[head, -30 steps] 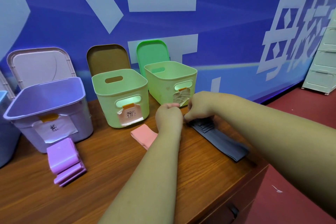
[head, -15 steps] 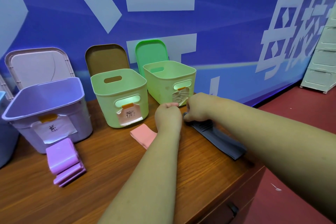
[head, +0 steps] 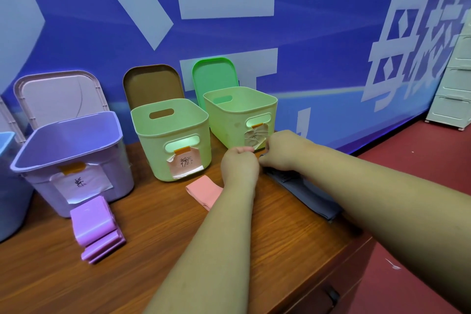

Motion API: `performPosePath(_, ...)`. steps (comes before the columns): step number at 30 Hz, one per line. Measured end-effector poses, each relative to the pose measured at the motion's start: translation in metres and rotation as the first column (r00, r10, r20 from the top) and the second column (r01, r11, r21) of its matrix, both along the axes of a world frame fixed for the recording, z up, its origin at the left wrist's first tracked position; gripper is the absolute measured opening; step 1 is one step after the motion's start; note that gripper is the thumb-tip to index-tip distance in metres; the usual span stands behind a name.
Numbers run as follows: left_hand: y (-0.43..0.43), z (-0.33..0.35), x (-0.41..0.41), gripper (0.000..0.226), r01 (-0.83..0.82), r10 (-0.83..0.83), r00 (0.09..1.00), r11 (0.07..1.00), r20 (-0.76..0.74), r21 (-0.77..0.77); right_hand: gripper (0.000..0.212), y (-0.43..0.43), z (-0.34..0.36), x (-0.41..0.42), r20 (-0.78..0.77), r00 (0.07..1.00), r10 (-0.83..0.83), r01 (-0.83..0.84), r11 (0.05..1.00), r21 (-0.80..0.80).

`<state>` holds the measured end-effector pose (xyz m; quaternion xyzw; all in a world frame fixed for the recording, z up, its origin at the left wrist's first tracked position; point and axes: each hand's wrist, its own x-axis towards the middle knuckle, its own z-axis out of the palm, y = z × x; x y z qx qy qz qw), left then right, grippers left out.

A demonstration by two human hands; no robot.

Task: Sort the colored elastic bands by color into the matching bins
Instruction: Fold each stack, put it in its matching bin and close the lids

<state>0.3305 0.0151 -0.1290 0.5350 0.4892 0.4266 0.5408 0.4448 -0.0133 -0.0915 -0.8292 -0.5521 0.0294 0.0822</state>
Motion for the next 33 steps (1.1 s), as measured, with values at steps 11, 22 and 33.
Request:
performPosePath(11, -0.011, 0.015, -0.003, 0.013, 0.369, -0.333, 0.871, 0.929, -0.362, 0.032, 0.023, -0.016, 0.015, 0.005, -0.194, 0.978, -0.074, 0.122, 0.962, 0.246)
performPosePath(22, -0.007, -0.004, 0.008, 0.026, 0.335, -0.234, 0.877, 0.924, -0.419, 0.184, 0.025, -0.022, 0.019, 0.007, -0.296, 0.952, -0.081, 0.196, 0.903, 0.383)
performPosePath(33, 0.000, -0.011, 0.005, 0.018, 0.358, -0.201, 0.873, 0.883, -0.445, 0.304, 0.040, -0.066, 0.010, 0.014, -0.271, 0.962, -0.029, 0.135, 0.914, 0.382)
